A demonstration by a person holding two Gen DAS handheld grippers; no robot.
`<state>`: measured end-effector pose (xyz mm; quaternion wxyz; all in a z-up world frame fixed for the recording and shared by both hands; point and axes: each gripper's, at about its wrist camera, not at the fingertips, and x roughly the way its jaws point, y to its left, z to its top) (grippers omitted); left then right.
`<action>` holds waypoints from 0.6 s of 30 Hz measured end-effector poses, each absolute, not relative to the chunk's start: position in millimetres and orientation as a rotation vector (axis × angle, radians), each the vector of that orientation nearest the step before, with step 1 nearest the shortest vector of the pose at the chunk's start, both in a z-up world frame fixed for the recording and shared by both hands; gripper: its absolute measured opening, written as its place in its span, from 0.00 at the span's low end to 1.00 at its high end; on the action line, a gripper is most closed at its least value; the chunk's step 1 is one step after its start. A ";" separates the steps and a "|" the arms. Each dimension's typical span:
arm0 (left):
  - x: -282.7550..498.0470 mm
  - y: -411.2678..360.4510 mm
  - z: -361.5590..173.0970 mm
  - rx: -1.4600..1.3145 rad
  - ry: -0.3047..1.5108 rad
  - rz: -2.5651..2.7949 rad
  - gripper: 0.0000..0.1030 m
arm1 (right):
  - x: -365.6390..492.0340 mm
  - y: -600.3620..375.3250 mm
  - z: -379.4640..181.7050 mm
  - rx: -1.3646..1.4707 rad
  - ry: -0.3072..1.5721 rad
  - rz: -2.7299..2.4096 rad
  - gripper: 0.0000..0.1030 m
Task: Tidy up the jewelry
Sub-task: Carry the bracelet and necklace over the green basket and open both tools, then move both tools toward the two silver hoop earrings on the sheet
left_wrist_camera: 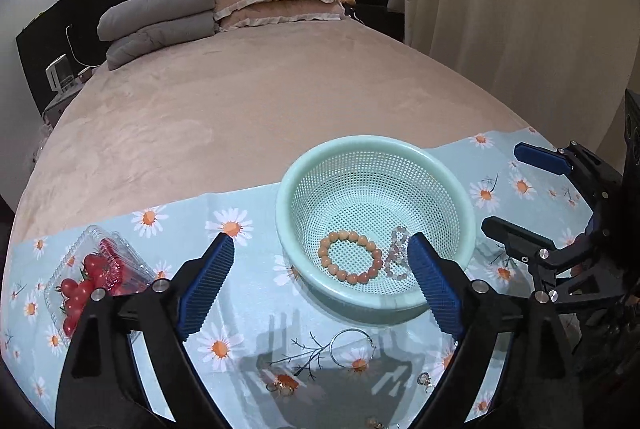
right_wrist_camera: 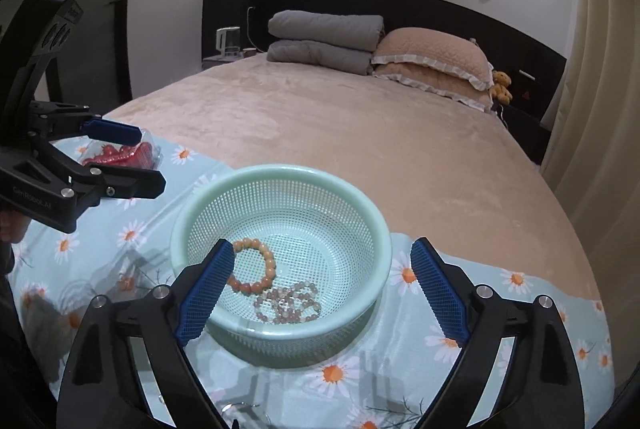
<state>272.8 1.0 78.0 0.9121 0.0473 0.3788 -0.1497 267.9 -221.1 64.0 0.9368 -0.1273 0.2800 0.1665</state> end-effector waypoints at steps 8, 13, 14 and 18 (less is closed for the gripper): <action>243.5 19.5 75.3 0.093 0.799 -0.268 0.91 | 231.7 -213.8 72.0 -0.308 0.563 0.353 0.84; 237.2 27.8 46.9 0.094 0.867 -0.243 0.92 | 213.8 -220.2 58.2 -0.287 0.594 0.355 0.84; 237.4 28.3 39.5 0.093 0.884 -0.239 0.92 | 211.9 -221.4 54.0 -0.284 0.605 0.359 0.84; 238.8 27.9 5.4 0.069 0.961 -0.227 0.92 | 205.6 -225.5 33.6 -0.274 0.650 0.354 0.84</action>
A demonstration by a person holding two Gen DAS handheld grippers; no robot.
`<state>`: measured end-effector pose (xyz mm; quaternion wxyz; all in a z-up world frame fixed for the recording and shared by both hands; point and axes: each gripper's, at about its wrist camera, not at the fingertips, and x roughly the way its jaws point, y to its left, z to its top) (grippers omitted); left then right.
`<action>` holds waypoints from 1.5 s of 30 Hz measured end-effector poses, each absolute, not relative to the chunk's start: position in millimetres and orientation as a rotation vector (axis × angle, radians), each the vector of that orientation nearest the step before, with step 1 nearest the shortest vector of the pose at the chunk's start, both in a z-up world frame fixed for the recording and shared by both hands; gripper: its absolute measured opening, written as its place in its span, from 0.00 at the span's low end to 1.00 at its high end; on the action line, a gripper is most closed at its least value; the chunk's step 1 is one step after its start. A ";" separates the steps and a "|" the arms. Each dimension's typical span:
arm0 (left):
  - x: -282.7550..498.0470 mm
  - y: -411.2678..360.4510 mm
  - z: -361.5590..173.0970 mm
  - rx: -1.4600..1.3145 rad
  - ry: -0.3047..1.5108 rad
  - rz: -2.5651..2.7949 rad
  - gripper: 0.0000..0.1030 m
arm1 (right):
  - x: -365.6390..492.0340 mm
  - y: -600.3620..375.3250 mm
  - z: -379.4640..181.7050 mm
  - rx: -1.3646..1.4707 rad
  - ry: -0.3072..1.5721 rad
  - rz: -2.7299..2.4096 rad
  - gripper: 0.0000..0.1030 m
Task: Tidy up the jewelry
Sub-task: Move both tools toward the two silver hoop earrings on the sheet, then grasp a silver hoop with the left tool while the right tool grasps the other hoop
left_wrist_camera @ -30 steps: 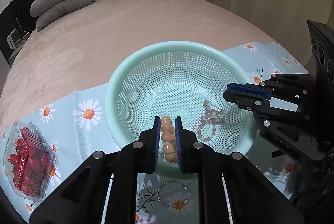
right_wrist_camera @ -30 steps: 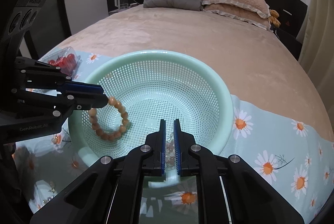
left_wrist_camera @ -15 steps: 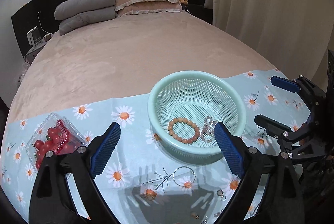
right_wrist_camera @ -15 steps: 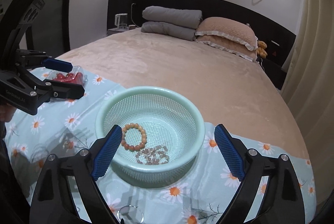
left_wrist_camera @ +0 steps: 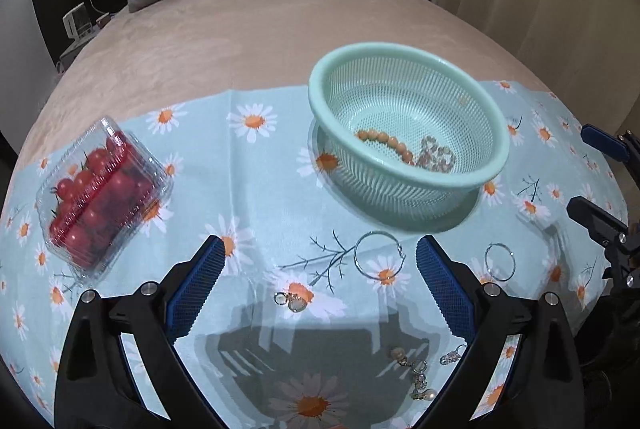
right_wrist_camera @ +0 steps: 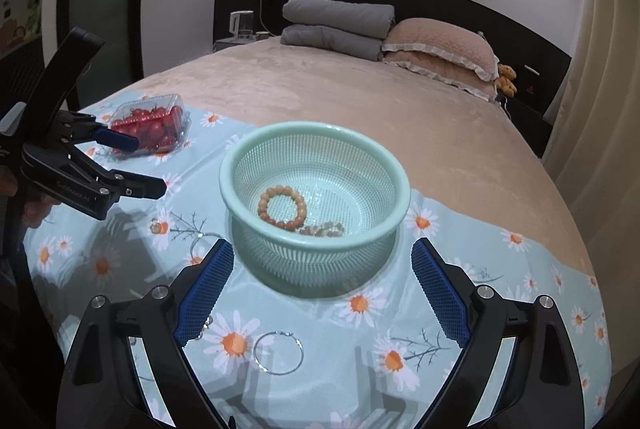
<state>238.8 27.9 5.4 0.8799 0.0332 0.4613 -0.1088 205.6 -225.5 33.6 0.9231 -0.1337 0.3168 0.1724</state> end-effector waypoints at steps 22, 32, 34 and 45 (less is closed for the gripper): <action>278.0 -13.2 -89.9 0.160 1.110 -0.185 0.96 | 214.2 -246.3 -91.9 -0.092 0.886 0.248 0.92; 251.2 -23.5 -82.8 0.208 1.068 -0.235 0.51 | 200.2 -233.8 -80.4 -0.148 0.848 0.304 0.02; 244.9 -31.7 -79.9 0.230 1.083 -0.298 0.06 | 196.7 -227.8 -81.9 -0.180 0.836 0.294 0.03; 221.6 -25.1 -70.8 0.116 1.142 -0.337 0.03 | 185.9 -252.4 -62.5 -0.057 0.860 0.339 0.03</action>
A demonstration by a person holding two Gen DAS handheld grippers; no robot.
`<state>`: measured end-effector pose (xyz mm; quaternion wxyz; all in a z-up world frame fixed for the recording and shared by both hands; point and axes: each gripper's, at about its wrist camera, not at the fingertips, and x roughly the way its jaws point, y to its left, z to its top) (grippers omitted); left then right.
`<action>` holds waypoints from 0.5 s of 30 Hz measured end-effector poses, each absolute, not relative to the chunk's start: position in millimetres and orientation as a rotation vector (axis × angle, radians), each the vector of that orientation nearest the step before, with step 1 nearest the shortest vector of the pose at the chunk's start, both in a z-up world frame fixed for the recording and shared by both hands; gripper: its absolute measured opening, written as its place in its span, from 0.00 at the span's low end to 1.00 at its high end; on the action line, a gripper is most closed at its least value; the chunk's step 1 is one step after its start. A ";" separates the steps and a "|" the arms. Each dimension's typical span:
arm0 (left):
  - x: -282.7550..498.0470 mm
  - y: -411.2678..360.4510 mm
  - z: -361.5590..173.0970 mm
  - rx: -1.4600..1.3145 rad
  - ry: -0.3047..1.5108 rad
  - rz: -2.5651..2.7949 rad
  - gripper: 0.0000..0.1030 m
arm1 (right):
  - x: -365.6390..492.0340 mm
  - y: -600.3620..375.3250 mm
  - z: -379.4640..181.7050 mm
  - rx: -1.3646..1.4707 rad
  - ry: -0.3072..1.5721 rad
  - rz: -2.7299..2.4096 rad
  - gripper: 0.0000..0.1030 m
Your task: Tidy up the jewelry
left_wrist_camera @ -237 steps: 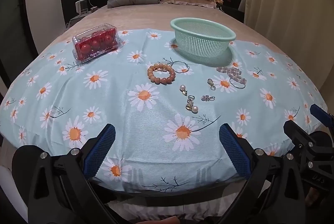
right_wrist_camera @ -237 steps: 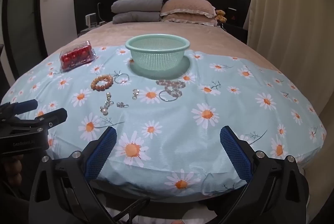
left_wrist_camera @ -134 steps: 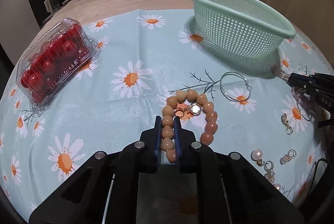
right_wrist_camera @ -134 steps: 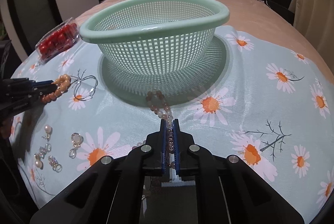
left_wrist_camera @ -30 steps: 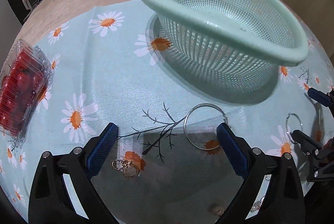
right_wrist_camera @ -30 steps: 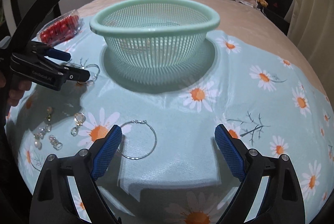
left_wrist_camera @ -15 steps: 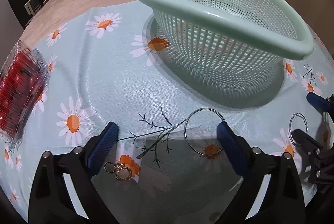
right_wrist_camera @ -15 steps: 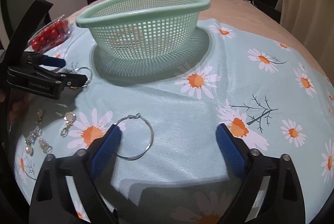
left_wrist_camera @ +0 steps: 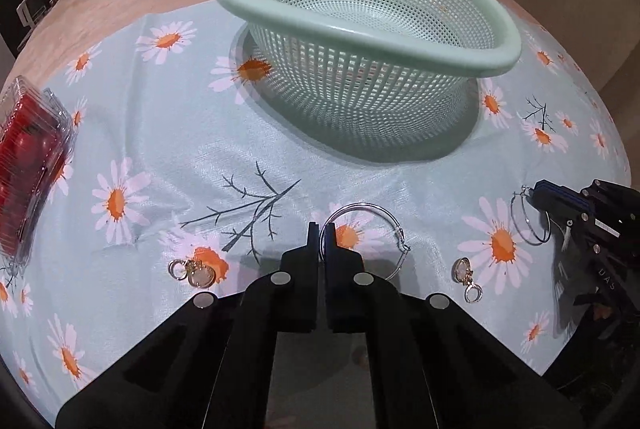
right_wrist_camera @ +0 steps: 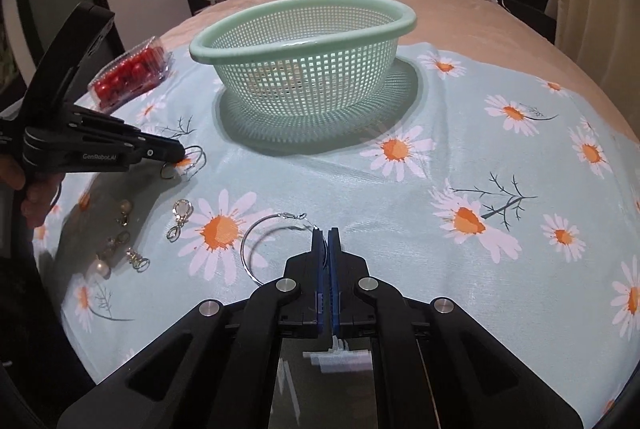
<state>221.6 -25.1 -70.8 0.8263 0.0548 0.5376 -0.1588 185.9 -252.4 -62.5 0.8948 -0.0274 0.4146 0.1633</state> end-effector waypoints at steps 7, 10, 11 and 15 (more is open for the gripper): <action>203.3 -5.5 -41.0 0.085 1.106 -0.332 0.03 | 176.4 -263.0 -28.8 -0.064 0.808 0.341 0.03; 217.9 9.2 -24.2 0.103 1.081 -0.311 0.03 | 176.0 -269.9 -13.4 -0.055 0.772 0.327 0.03; 225.5 12.4 -18.9 0.108 1.074 -0.304 0.03 | 176.3 -272.1 -8.5 -0.053 0.761 0.323 0.03; 235.0 16.3 5.6 0.112 1.036 -0.297 0.03 | 180.9 -281.1 9.8 -0.055 0.724 0.309 0.03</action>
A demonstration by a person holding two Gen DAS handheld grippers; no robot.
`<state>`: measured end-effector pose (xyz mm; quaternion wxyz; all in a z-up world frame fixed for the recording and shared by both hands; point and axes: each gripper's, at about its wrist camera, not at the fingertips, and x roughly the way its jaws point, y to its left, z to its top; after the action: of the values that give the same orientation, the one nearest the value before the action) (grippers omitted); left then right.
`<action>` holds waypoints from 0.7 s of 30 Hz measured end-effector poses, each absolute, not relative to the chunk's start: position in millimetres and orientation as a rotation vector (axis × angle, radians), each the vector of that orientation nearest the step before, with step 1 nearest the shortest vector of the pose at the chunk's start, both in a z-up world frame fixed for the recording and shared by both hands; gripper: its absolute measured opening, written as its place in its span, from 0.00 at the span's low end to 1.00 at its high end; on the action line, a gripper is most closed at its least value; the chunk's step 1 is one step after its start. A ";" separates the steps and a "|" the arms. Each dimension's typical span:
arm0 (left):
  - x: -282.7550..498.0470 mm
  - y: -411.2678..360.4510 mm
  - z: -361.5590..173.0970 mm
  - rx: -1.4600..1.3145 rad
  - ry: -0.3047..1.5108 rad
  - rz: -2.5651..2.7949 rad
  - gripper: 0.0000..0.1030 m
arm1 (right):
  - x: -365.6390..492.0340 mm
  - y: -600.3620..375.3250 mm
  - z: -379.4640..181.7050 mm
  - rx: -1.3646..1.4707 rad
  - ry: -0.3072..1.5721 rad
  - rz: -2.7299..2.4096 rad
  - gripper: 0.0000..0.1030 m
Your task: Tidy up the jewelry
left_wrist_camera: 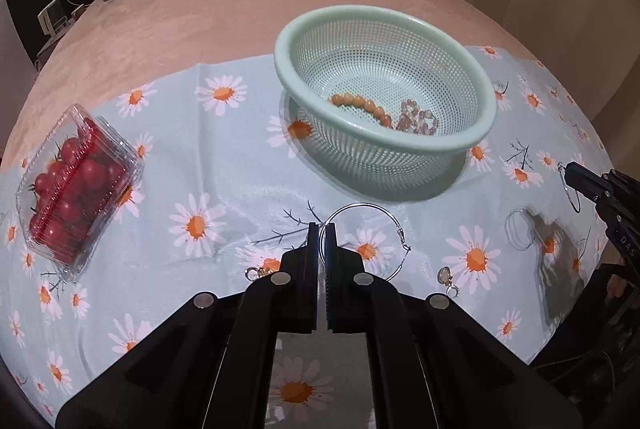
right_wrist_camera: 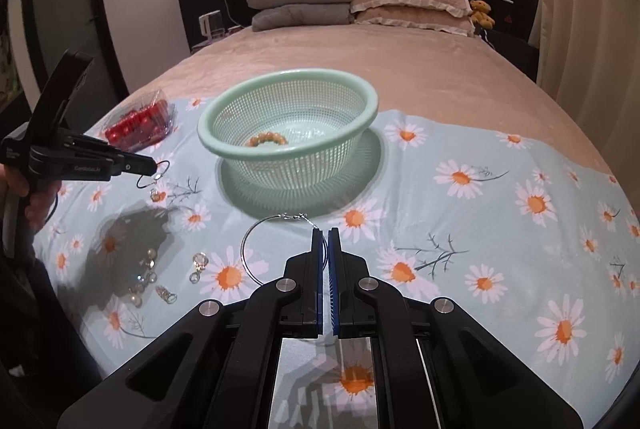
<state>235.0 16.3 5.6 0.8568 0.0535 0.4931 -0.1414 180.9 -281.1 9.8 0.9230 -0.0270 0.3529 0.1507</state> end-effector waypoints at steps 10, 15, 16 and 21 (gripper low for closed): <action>263.0 0.5 41.3 0.140 0.976 -0.295 0.03 | 206.9 -286.2 50.8 -0.072 0.658 0.288 0.03; 282.6 -10.5 42.5 0.148 0.978 -0.324 0.03 | 229.1 -282.9 66.1 -0.075 0.630 0.294 0.03; 286.7 -12.3 42.5 0.149 0.980 -0.330 0.03 | 233.3 -281.6 67.2 -0.072 0.627 0.296 0.03; 307.4 -21.8 38.6 0.172 0.989 -0.336 0.03 | 257.1 -270.7 61.9 -0.068 0.638 0.321 0.03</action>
<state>307.4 -21.8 38.6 0.8632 0.0822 0.4716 -0.1604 257.1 -270.7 61.9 0.9364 -0.0335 0.3122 0.1569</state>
